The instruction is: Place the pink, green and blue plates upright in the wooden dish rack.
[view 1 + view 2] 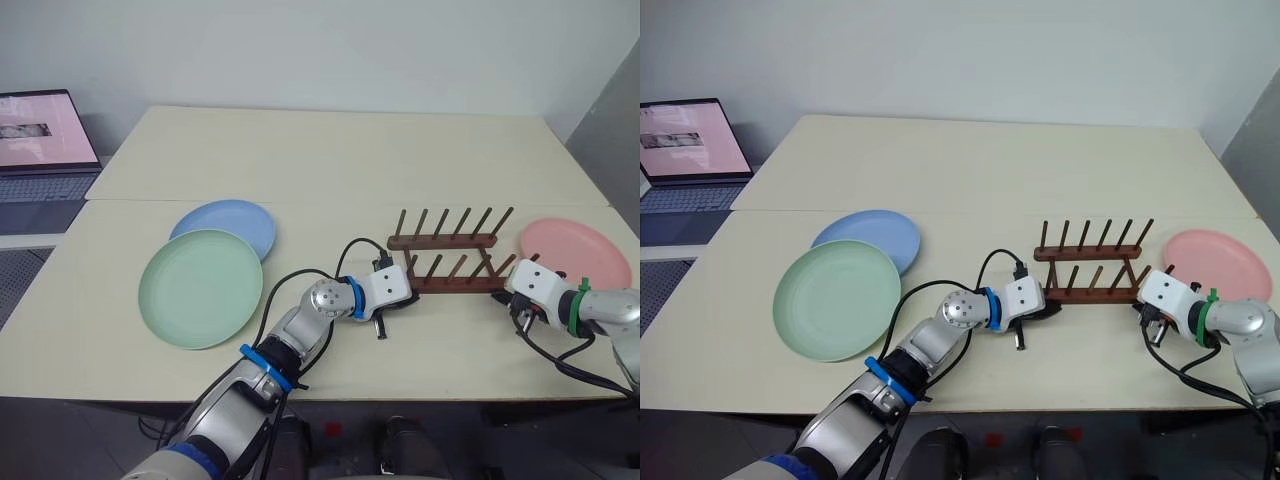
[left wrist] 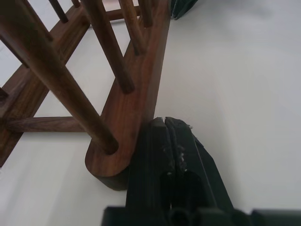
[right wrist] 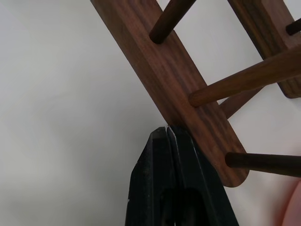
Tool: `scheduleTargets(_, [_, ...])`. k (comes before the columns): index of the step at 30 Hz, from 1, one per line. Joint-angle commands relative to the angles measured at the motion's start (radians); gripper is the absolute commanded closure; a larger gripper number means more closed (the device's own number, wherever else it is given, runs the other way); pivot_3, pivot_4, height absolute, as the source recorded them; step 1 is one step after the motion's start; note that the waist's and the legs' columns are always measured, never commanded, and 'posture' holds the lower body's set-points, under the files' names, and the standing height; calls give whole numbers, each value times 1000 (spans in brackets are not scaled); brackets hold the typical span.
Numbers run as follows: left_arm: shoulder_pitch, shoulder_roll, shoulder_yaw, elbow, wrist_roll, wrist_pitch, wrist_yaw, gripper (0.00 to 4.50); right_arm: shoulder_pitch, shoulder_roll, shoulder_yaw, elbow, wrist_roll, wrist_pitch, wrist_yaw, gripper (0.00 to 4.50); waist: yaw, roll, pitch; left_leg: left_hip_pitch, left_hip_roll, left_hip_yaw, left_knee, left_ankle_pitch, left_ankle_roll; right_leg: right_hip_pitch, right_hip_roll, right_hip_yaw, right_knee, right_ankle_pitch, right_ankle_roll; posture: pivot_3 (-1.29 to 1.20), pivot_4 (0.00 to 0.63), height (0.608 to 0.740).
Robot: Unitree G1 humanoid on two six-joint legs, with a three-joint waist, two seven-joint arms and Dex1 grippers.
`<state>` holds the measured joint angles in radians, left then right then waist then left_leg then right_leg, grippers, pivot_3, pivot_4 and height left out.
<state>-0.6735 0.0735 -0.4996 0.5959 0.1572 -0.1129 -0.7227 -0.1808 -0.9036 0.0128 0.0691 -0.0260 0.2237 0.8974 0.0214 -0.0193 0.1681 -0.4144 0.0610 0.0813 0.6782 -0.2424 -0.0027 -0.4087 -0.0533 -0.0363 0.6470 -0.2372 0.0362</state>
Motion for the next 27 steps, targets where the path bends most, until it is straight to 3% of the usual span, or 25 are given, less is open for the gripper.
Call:
scheduleTargets(1, [-51, -12, 39, 86, 24, -28, 67, 4486, -35, 9, -3, 13, -19, -18, -31, 4500, -1, 0, 0, 0, 0, 0, 0, 0, 0, 0, 0, 0, 0, 0, 0, 0, 150, 738])
scheduleTargets(16, [-180, -63, 78, 311, 48, -128, 146, 4486, -133, 55, 21, 114, -68, -51, -84, 4500, -5, 0, 0, -2, 0, 1, 0, 0, 0, -2, 0, 1, -1, 3, 4, 0, 150, 738])
scheduleTargets(27, [-181, -73, 99, 320, 41, -153, 117, 4486, -134, 62, 17, 106, -57, -52, -82, 4500, -5, 0, 0, -2, 0, 1, 0, 0, 0, -2, 0, 0, -1, 3, 4, 0, 150, 738])
